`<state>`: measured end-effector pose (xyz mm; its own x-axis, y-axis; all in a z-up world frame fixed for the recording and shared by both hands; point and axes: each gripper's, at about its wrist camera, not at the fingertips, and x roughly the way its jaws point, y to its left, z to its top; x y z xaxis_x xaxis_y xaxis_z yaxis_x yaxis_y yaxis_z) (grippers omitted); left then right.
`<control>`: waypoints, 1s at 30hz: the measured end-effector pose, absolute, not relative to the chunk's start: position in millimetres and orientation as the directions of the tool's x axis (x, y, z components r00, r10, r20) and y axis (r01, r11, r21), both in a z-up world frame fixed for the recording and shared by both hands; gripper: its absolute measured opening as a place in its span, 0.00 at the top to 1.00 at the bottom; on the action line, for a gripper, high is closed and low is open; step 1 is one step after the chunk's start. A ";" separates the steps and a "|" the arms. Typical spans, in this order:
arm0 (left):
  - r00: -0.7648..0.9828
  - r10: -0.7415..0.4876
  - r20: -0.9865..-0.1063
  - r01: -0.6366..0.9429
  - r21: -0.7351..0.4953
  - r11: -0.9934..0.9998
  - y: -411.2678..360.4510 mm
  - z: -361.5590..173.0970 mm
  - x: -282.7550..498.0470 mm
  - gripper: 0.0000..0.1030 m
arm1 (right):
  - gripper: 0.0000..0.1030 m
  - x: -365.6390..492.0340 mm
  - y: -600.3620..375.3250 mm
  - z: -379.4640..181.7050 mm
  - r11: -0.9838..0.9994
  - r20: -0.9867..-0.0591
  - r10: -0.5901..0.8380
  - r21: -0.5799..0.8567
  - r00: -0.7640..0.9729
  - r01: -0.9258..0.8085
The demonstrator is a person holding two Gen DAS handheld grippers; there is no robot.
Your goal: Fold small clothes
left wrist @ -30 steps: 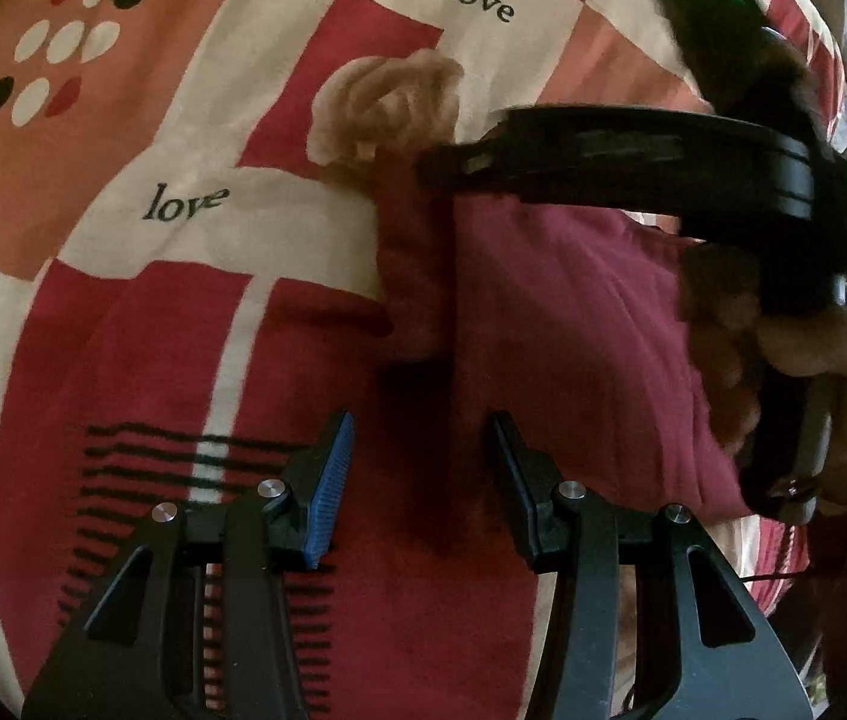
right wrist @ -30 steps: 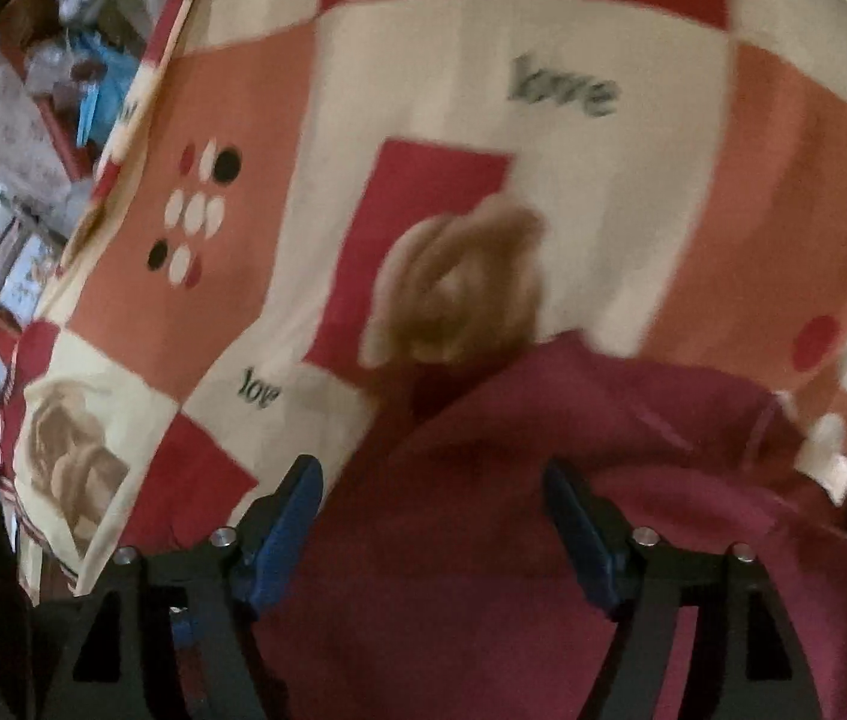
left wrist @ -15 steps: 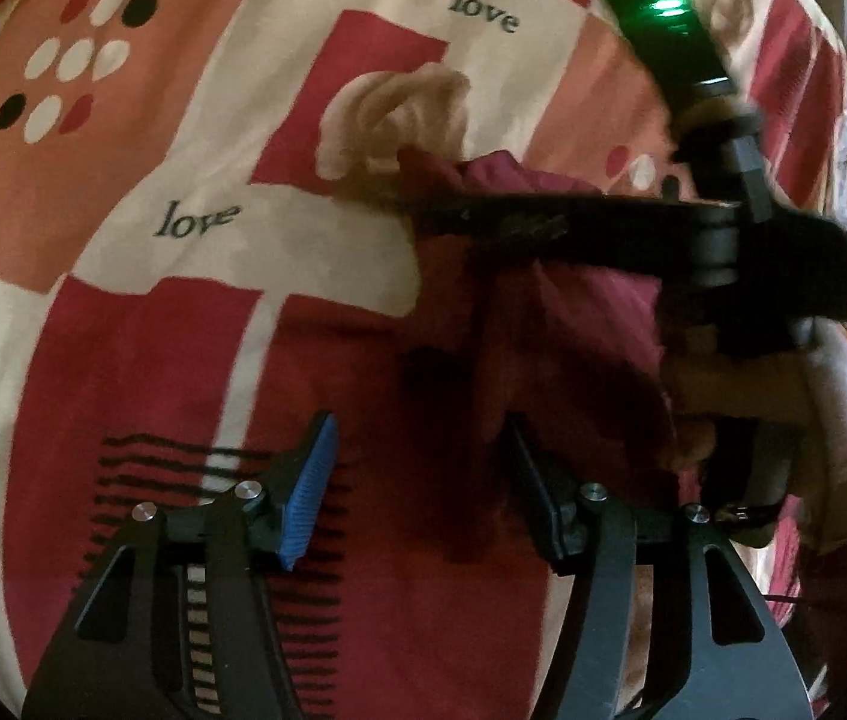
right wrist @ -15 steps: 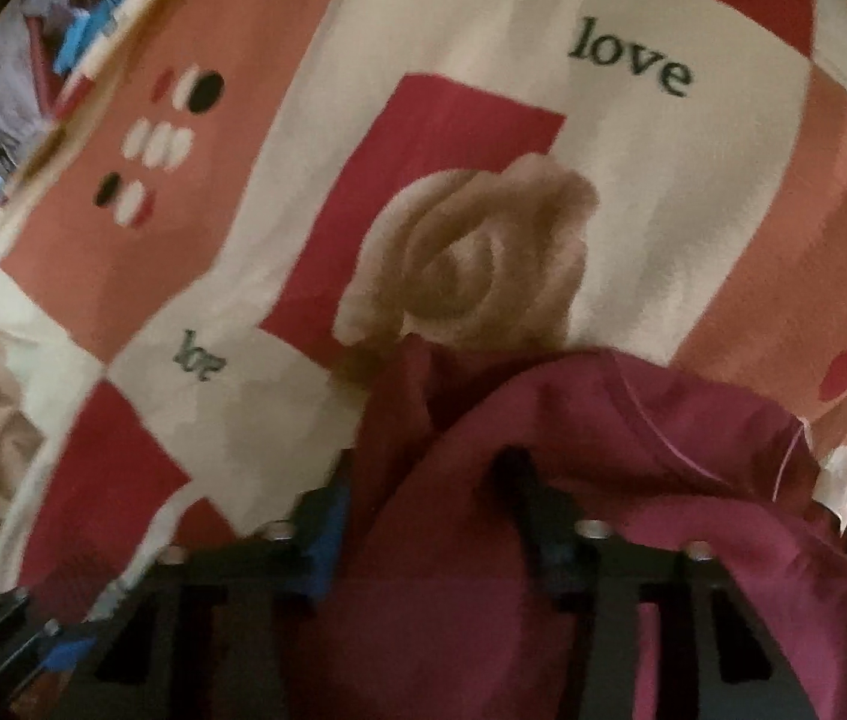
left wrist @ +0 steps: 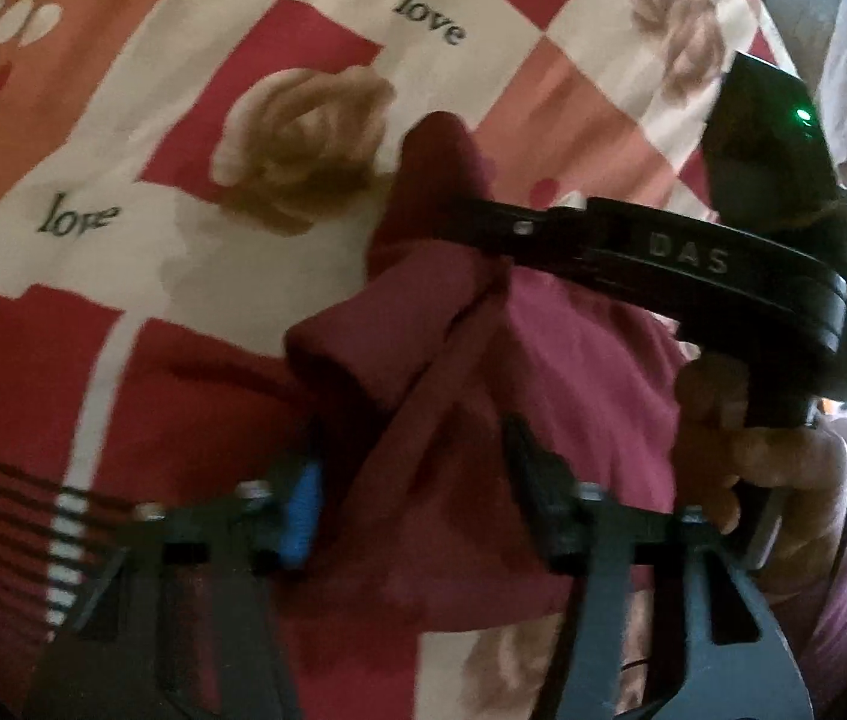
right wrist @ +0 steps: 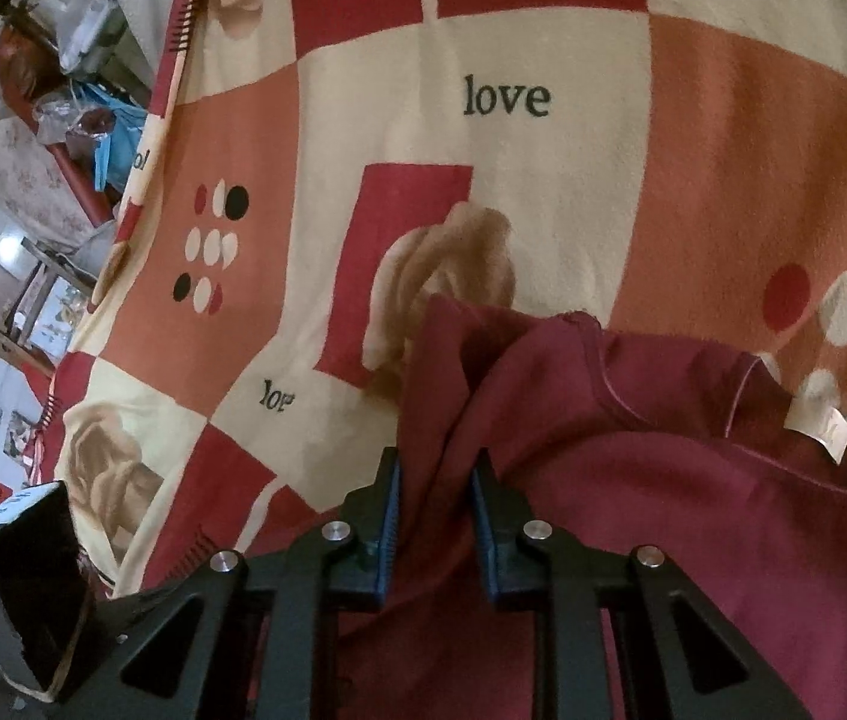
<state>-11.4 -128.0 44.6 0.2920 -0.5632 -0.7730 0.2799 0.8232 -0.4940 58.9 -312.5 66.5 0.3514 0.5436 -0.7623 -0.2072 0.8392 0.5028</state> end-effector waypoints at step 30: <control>0.359 -0.412 -0.837 0.361 -0.283 0.889 -143.8 59.0 -38.2 0.37 | 0.65 58.4 -326.5 61.0 0.843 -0.763 0.537 0.501 0.360 -0.196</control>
<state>-38.2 -143.8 59.0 0.3594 -0.4124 -0.8371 0.3612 0.8886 -0.2827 58.4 -326.5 61.0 0.3601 0.5368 -0.7630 -0.1964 0.8431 0.5005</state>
